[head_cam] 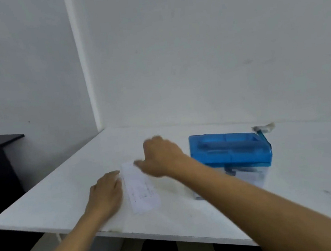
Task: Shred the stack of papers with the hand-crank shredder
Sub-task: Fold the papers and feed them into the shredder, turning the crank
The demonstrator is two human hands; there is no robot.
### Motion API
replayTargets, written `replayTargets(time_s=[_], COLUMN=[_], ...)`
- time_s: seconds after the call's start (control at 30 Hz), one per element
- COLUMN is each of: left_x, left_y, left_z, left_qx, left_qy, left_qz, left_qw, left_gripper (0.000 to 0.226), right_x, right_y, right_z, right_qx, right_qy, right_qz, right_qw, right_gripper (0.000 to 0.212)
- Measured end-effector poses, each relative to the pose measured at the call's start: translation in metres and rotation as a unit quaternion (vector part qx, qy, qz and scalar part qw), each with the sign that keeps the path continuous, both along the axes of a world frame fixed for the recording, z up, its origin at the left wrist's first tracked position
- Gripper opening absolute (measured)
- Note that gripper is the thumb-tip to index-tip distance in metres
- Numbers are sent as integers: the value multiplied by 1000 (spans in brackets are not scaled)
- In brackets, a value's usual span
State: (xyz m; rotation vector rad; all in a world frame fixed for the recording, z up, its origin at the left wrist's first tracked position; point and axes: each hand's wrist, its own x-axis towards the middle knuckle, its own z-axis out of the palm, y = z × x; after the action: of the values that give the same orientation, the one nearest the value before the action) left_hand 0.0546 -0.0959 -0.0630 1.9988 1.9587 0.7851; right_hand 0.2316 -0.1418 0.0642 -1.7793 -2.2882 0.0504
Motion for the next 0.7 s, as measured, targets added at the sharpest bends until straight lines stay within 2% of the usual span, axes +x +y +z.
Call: replayTargets(time_s=[0.1,0.2,0.37,0.53,0.63,0.7], left_x=[0,2,0,-5,-11,-13], left_y=[-1,1,4,4,7,7], left_z=[-6,-4,-5,-4,-5,-4], left_qx=[9,8,17,23,30,30], left_qy=[31,47,14,-94,-192,-223], left_qz=[-15,-24,-12,-9,-1,-5], left_qw=[999,999,1000,995,981,974], left_gripper=[46,48,44,39,34,32], right_x=[-16,-19,-14,-21,-18,-12], right_y=[6,11,18,19,18,18], right_z=[-48,-81,-88,-78,-76,-76], right_qx=[-102,-117,-135,-188,-189,-189], right_qy=[-71,-54,53,185,259,326], right_qz=[-55,-92,-94,-76,-70,-75], right_qw=[991,987,985,962,944,923], right_gripper=[88,100,85,71,66,65])
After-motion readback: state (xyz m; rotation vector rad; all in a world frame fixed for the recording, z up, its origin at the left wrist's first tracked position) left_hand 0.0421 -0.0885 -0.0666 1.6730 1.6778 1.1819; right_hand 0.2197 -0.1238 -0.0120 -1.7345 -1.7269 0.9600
